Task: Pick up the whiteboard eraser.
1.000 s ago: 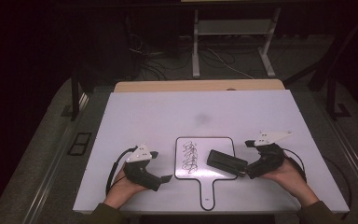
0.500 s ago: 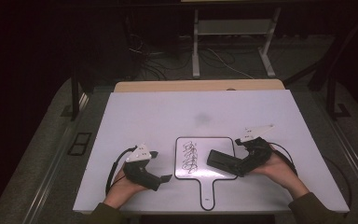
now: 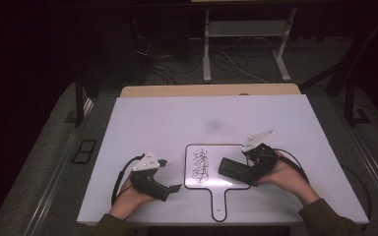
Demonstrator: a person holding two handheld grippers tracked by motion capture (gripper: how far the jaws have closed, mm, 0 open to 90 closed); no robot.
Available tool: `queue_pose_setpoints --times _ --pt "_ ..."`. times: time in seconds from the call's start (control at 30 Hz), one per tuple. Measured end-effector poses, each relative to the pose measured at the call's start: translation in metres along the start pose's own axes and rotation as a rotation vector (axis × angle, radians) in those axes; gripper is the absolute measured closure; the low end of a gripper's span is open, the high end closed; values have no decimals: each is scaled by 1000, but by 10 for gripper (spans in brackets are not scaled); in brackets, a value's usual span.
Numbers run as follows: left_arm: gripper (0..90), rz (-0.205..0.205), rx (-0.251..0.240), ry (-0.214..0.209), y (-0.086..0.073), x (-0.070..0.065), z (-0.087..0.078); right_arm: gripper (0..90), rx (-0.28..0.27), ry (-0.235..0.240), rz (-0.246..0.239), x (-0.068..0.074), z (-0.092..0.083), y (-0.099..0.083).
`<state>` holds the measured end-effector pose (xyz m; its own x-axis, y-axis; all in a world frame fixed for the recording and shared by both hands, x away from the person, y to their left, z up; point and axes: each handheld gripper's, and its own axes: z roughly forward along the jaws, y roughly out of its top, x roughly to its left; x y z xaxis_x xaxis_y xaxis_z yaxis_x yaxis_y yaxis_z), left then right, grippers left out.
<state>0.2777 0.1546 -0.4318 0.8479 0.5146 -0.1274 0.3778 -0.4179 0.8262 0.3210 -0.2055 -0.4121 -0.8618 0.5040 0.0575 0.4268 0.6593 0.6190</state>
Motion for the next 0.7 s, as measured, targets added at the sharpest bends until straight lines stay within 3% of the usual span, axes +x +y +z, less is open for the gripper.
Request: queue_pose_setpoints --times 0.07,0.3,0.43,0.7 --pt "0 0 1 0 0 0 0 127 10 2 -14 0 0 0" --pt "0 -1 1 -1 0 0 0 157 58 3 -30 2 6 -1" --pt "0 -2 1 -2 0 0 0 242 81 14 -47 4 10 -1" --pt "0 -3 0 -3 0 1 0 319 105 1 -66 2 13 -4"
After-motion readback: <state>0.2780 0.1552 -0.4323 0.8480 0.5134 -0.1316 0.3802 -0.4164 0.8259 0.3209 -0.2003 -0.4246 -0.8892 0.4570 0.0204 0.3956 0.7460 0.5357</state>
